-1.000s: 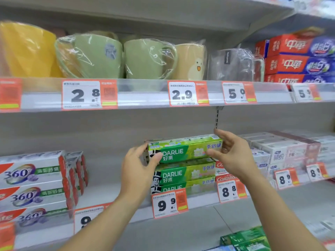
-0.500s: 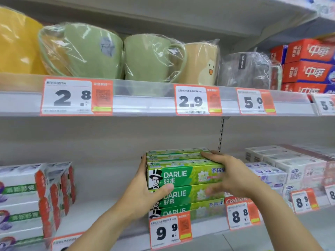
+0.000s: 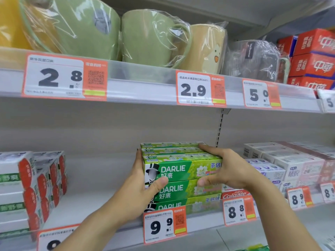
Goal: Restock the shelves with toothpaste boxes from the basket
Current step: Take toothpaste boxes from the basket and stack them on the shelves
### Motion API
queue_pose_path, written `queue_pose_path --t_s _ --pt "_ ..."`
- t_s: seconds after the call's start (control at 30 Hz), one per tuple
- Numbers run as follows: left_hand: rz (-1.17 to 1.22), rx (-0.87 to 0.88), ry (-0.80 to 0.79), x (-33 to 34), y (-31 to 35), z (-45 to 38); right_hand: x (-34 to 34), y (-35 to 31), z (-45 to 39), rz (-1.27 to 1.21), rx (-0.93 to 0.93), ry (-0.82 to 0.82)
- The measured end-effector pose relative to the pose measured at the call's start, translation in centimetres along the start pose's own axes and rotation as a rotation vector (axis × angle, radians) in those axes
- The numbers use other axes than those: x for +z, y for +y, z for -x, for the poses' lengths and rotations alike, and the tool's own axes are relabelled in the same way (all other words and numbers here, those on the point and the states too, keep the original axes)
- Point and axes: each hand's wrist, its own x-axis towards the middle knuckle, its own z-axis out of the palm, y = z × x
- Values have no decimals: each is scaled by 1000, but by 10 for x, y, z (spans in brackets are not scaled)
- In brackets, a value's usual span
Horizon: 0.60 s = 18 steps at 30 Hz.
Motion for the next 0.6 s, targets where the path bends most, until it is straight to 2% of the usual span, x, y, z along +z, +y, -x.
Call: queue_pose_path --t_s 0.2,0.43,0.6 --pt "-67 1 77 6 4 5 2 -4 4 -5 19 35" --pt "-163 -60 47 -1 14 6 3 -9 7 6 47 46" --pt "-144 -79 93 -1 20 13 4 -9 9 44 68 63"
